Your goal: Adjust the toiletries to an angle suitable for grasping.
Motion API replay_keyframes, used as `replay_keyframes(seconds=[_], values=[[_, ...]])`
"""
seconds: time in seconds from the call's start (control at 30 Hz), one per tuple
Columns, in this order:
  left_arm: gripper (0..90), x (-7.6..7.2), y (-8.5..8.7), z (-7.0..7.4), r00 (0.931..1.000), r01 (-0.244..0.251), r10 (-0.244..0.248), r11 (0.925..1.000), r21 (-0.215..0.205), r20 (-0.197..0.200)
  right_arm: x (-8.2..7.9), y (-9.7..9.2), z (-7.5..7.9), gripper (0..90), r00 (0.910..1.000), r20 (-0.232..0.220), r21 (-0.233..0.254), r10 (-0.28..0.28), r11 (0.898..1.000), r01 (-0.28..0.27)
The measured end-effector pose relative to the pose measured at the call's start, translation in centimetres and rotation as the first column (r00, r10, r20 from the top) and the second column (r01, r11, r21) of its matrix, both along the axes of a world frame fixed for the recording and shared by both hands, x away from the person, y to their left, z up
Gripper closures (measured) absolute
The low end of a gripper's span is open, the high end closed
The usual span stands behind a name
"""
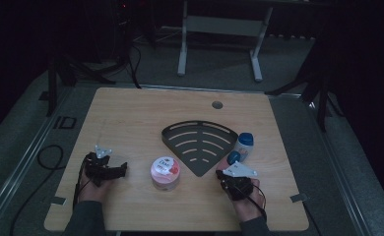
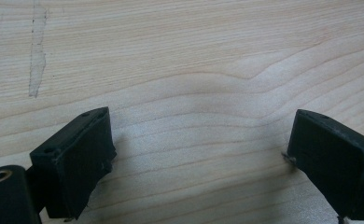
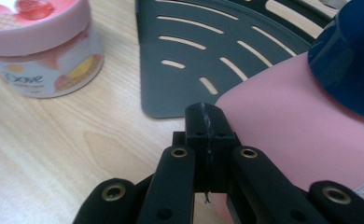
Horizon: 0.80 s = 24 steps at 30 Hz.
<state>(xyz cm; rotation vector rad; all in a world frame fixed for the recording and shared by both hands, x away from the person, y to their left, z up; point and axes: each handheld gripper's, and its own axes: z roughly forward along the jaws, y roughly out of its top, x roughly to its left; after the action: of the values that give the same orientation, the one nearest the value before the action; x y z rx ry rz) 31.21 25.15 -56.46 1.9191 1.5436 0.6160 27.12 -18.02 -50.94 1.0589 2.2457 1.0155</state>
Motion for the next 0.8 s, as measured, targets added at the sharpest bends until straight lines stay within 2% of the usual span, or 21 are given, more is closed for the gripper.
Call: replay_keyframes(seconds=[0.2, 0.33, 0.57, 0.8], values=[[6.7, 0.0, 0.0, 0.0, 1.0000, 0.000, 0.000, 1.0000, 0.000, 0.000, 0.6, -0.4, -0.2, 90.0, 0.9993, 0.002, -0.004, -0.036, 0.999, 0.036], [6.7, 0.0, 0.0, 0.0, 1.0000, 0.000, 0.000, 1.0000, 0.000, 0.000, 0.8, -1.0, -0.4, 90.0, 0.9989, 0.001, 0.006, -0.047, 0.999, 0.047], [6.7, 0.0, 0.0, 0.0, 1.0000, 0.000, 0.000, 1.0000, 0.000, -0.001, 1.2, -1.1, -0.9, 90.0, 0.9978, 0.000, -0.006, -0.066, 0.998, 0.066], [6.7, 0.0, 0.0, 0.0, 1.0000, 0.000, 0.000, 1.0000, 0.000, 0.000, 1.4, -1.6, -1.7, 90.0, 0.9961, -0.022, -0.007, -0.085, 0.996, 0.085]])
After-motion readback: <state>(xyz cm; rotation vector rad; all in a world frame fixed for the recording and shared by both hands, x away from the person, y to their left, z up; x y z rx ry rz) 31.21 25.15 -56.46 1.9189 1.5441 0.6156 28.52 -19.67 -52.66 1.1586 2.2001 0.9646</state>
